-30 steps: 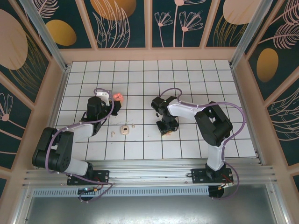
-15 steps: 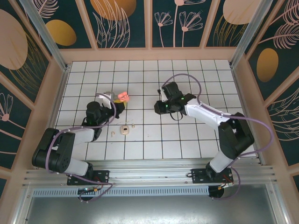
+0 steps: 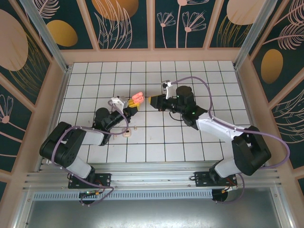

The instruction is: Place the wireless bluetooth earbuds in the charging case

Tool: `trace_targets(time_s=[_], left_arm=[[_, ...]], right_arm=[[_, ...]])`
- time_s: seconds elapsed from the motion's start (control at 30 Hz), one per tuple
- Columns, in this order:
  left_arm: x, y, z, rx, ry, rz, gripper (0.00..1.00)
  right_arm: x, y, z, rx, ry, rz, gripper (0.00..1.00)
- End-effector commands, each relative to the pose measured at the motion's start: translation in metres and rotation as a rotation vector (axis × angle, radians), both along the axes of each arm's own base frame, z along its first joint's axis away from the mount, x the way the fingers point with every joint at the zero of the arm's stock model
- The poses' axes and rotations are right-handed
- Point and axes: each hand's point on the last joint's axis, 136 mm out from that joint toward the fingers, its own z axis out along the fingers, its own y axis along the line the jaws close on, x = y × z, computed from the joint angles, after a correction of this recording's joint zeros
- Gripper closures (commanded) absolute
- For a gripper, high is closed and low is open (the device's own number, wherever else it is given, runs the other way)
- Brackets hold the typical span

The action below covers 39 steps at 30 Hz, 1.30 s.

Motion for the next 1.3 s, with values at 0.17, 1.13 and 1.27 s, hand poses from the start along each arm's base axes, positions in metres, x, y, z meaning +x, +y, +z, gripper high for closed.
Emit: trace_targets(time_s=[0.17, 1.13, 1.27], left_arm=[[-0.014, -0.020, 0.016, 0.058, -0.191, -0.046, 0.95], [-0.003, -0.023, 0.032, -0.027, -0.176, -0.016, 0.95], [-0.004, -0.024, 0.033, -0.028, -0.177, -0.021, 0.94]], right_arm=[[-0.017, 0.017, 0.044, 0.166, -0.116, 0.079, 0.78], [-0.015, 0.038, 0.023, 0.129, -0.108, 0.091, 0.78], [-0.014, 0.041, 0.021, 0.127, -0.105, 0.093, 0.78]])
